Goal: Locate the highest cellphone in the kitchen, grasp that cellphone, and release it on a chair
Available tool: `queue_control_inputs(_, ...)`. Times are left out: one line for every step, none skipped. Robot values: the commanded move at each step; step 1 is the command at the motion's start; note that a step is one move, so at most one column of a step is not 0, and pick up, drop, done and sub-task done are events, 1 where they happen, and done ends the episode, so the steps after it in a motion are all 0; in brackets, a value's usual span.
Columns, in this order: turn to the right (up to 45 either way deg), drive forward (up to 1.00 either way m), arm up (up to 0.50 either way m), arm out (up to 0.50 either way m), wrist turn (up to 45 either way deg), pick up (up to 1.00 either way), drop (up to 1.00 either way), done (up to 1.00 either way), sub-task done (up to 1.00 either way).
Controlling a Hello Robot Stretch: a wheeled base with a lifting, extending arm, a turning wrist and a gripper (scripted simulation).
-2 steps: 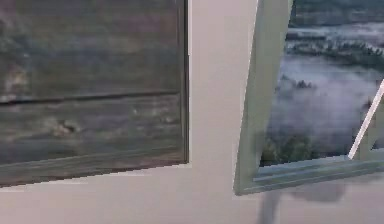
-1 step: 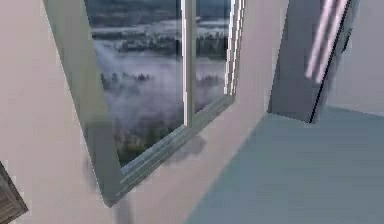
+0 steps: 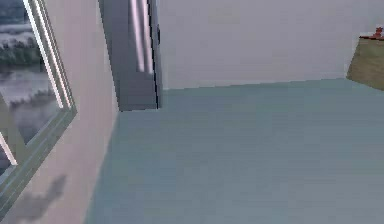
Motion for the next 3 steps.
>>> queue_control_inputs(15.0,0.0,0.0,0.0,0.0,0.0,0.0,0.0,0.0)
queue_control_inputs(-45.0,0.0,0.0,0.0,0.0,0.0,0.0,0.0,0.0)
queue_control_inputs(-45.0,0.0,0.0,0.0,0.0,0.0,0.0,0.0,0.0)
